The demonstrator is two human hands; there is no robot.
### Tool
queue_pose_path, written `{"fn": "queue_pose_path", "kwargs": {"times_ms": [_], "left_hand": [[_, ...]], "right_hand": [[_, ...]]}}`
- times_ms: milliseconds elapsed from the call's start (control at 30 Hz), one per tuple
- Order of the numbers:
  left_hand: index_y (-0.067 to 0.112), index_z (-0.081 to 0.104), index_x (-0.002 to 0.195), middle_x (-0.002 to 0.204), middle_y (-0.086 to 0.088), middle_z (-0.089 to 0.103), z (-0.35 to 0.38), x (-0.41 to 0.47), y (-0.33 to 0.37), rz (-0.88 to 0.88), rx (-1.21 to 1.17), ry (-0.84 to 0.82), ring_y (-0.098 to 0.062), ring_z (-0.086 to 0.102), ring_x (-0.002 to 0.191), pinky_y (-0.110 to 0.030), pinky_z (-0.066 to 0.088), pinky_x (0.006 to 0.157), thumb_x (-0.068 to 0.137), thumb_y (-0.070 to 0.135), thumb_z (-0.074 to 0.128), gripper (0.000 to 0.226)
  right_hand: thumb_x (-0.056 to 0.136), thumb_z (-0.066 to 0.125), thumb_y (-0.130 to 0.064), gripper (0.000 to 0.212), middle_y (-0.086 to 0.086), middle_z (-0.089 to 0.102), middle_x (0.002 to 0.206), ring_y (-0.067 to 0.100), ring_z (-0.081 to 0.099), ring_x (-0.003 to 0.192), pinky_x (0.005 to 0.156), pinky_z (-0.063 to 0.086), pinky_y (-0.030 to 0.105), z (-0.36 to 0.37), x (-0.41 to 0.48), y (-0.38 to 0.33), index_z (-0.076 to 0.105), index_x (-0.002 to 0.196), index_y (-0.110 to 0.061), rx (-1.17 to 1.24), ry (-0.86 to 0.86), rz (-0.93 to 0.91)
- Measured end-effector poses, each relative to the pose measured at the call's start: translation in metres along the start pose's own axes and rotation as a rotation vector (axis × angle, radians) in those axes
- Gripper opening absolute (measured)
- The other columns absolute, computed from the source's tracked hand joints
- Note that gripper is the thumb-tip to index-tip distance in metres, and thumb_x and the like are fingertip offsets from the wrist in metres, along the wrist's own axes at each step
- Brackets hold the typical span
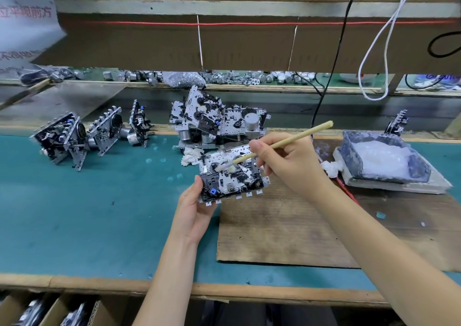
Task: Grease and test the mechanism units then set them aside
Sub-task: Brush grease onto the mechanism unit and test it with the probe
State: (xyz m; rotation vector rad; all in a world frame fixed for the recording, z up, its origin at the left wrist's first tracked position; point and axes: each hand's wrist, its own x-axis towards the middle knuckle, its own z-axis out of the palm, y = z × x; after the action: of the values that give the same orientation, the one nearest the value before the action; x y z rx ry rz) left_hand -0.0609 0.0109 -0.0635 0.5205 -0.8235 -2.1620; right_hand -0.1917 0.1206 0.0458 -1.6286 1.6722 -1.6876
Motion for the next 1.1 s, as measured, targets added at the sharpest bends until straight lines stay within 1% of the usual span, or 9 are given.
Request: {"fn": "queue_pose_path", "kwargs": {"times_ms": [200,267,400,500,600,800,967,1033,1100], "left_hand": [[0.012,0.078,0.079,0.092,-0.006,0.074,0.000,0.001,0.000,-0.002,0.002,0.020,-0.015,0.070,0.085,-0.030,0.056,0.079,0.075,0.032,0.057,0.030],[0.012,0.078,0.077,0.089,-0.005,0.074,0.000,0.001,0.000,-0.001,0.000,0.023,-0.014,0.071,0.083,-0.028,0.056,0.076,0.074,0.031,0.056,0.029],[0.013,0.079,0.077,0.090,-0.004,0.075,0.000,0.000,0.000,0.004,-0.002,0.009,-0.014,0.071,0.083,-0.028,0.056,0.077,0.075,0.032,0.056,0.030],[0.014,0.079,0.079,0.093,-0.006,0.074,0.001,0.001,0.000,0.008,0.005,-0.008,-0.015,0.071,0.085,-0.029,0.056,0.079,0.076,0.032,0.054,0.032],[0.013,0.079,0.080,0.094,-0.006,0.074,0.001,0.001,-0.001,0.006,-0.002,-0.001,-0.016,0.070,0.085,-0.030,0.056,0.079,0.075,0.032,0.054,0.032],[0.014,0.079,0.077,0.089,-0.005,0.075,0.002,0.000,-0.001,0.030,0.053,-0.025,-0.014,0.071,0.081,-0.025,0.057,0.066,0.077,0.030,0.051,0.032],[0.013,0.079,0.080,0.094,-0.008,0.074,0.000,0.002,-0.001,0.023,0.030,-0.031,-0.017,0.071,0.086,-0.029,0.059,0.073,0.077,0.031,0.052,0.033],[0.013,0.079,0.080,0.094,-0.007,0.074,-0.001,0.003,-0.001,0.031,0.017,-0.018,-0.016,0.071,0.085,-0.029,0.057,0.076,0.077,0.032,0.053,0.032],[0.014,0.079,0.075,0.088,-0.004,0.075,-0.001,0.004,-0.001,0.034,-0.009,0.006,-0.013,0.071,0.080,-0.026,0.057,0.070,0.076,0.031,0.053,0.031]], "right_hand": [[0.081,0.058,-0.029,0.016,0.002,0.060,0.056,0.010,0.053,0.044,0.042,0.041,0.015,-0.005,-0.001,0.003,0.067,0.073,-0.018,0.032,0.042,-0.022],[0.085,0.061,-0.020,0.010,0.000,0.062,0.062,0.008,0.055,0.051,0.046,0.044,0.018,-0.007,-0.001,0.001,0.069,0.085,-0.015,0.038,0.072,-0.109],[0.087,0.056,-0.009,0.027,0.008,0.067,0.100,0.018,0.065,0.089,0.083,0.052,0.029,-0.002,0.004,-0.001,0.064,0.111,0.000,-0.392,-0.053,-0.313],[0.084,0.061,-0.045,0.067,0.010,0.044,0.141,0.022,0.035,0.134,0.113,0.018,0.049,0.007,0.009,0.006,0.041,0.137,-0.010,-0.938,-0.470,-0.156],[0.075,0.058,-0.063,0.097,0.004,0.019,0.153,0.019,0.008,0.143,0.112,-0.002,0.055,0.013,0.011,0.013,0.014,0.147,-0.015,-1.196,-0.668,-0.062],[0.072,0.066,-0.057,0.102,0.008,0.028,0.146,0.024,0.021,0.135,0.113,0.008,0.053,0.019,0.017,0.014,0.015,0.145,-0.010,-1.228,-0.645,-0.071],[0.070,0.066,-0.059,0.101,0.005,0.029,0.149,0.019,0.021,0.138,0.113,0.003,0.050,0.012,0.017,0.010,0.019,0.146,-0.012,-1.060,-0.622,-0.058],[0.079,0.067,-0.042,0.075,0.006,0.043,0.141,0.020,0.038,0.130,0.111,0.022,0.041,0.006,0.015,0.008,0.036,0.140,-0.011,-0.785,-0.474,-0.085],[0.088,0.061,-0.018,0.039,0.012,0.065,0.114,0.024,0.061,0.104,0.091,0.045,0.037,0.001,0.011,0.003,0.056,0.124,-0.004,-0.626,-0.281,-0.227]]}}
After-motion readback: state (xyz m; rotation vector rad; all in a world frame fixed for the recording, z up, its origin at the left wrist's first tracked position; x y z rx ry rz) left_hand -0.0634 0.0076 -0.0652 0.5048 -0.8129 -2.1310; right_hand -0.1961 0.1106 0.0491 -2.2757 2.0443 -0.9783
